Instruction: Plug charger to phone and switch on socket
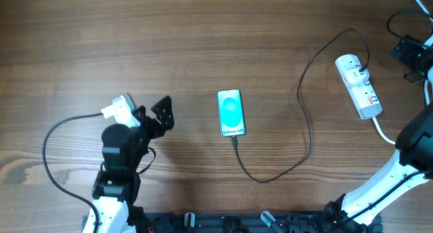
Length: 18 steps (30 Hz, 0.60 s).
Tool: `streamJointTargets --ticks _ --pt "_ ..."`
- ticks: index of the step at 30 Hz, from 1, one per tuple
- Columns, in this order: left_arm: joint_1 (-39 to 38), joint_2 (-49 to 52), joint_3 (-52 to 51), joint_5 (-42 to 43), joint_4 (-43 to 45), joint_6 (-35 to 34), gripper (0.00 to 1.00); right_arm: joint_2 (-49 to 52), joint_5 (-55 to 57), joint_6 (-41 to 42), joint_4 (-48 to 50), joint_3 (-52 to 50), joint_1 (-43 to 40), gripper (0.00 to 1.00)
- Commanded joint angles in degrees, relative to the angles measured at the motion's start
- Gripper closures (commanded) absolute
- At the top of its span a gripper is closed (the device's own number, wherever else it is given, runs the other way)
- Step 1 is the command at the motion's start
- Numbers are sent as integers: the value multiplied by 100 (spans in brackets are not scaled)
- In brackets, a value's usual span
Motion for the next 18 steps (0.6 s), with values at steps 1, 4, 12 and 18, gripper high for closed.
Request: streamJointTargets --ticks 1,4,12,18 --pt "26 -238 -573 68 328 -17 0 -151 33 22 22 33 46 0" --pt "26 -404 -833 66 328 -17 0 -151 33 22 24 33 46 0" --pt "26 -855 -1093 63 155 -13 0 -151 33 20 24 33 46 0" --pt "26 -1067 -1093 -22 -549 -13 0 -151 33 20 22 33 46 0"
